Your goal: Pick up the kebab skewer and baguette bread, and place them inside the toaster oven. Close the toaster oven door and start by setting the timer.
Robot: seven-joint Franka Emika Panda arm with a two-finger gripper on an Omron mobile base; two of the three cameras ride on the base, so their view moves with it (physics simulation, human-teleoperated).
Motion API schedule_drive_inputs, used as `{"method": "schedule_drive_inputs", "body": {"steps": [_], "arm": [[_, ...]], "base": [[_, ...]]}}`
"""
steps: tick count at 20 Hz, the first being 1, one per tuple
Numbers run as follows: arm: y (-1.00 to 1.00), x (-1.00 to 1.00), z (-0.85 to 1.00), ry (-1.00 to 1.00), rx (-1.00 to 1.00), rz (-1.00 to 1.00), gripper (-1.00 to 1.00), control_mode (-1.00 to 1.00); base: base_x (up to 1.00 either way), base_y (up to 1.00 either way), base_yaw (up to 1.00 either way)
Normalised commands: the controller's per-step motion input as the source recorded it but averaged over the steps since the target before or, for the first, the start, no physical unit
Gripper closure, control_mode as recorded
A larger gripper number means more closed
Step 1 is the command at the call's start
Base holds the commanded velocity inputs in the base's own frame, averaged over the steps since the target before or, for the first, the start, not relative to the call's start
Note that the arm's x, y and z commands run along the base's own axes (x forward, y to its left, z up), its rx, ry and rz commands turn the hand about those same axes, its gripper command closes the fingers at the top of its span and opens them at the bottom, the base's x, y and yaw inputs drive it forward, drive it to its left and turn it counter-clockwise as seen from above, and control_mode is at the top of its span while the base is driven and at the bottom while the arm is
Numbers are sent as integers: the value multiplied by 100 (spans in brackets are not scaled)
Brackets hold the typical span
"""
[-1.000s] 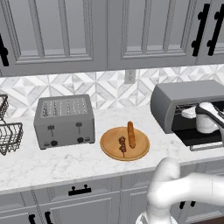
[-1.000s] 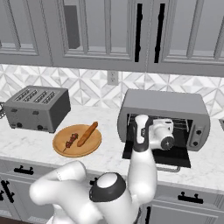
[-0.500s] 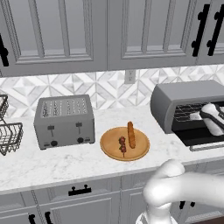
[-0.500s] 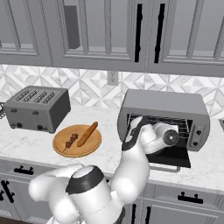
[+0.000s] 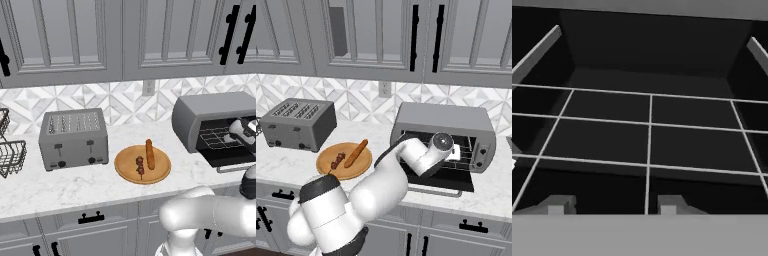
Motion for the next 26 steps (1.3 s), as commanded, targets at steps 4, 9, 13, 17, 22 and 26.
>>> {"method": "schedule_drive_inputs", "body": {"steps": [4,9,13,17,22,26], "arm": [[-53,-94,-46,46,-10,-6,-100,-100],[-25,-100,93,4,0,0,-100,-100],[66,-100,29,0,1,0,-100,-100],[100,-72,3,3,0,-6,-100,-100],[100,-35,-8,1,0,-7,-100,-100],[100,11,-17,5,0,-10,-100,-100]], "base": [[0,0,0],[0,0,0],[0,0,0],[0,0,0],[0,0,0],[0,0,0]]}}
